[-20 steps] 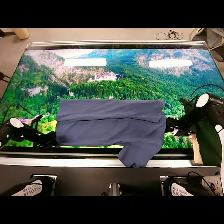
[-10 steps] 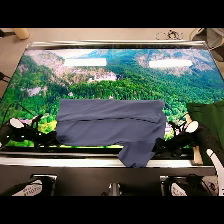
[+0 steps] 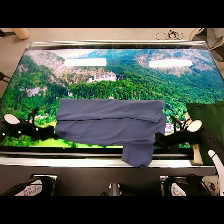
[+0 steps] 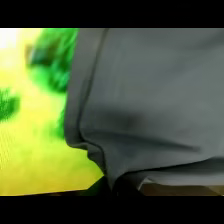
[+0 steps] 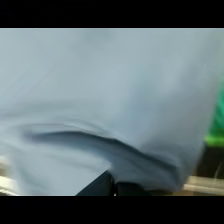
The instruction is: Fold the shirts.
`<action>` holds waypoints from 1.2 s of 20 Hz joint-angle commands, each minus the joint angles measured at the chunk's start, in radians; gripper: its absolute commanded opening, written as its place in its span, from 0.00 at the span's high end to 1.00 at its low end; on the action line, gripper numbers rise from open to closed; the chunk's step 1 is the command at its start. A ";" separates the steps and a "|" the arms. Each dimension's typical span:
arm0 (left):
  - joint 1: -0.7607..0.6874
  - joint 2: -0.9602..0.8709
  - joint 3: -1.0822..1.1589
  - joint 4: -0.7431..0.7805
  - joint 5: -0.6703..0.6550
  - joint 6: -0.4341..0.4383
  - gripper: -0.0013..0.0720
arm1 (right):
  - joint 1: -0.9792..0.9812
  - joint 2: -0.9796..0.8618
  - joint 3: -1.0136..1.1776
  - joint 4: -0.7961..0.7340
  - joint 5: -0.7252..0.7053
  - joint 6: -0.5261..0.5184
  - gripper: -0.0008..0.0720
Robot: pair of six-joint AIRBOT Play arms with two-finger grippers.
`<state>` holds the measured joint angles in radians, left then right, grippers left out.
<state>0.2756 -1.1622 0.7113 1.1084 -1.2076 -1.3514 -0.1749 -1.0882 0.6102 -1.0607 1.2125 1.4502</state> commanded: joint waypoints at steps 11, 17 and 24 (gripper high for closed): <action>-0.059 -0.546 0.635 -0.074 0.004 -0.194 0.89 | -0.001 -0.608 0.785 0.042 -0.098 0.109 0.95; -0.013 -0.526 0.677 -0.103 -0.042 -0.135 0.15 | -0.016 -0.598 0.815 -0.186 0.110 -0.013 0.01; -0.040 -0.314 0.678 -0.107 -0.092 -0.110 0.16 | -0.013 -0.701 0.736 0.044 0.127 -0.033 0.01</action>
<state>0.2504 -1.5536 1.3849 1.0054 -1.2682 -1.4696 -0.1890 -1.7473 1.3636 -1.1103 1.3315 1.4273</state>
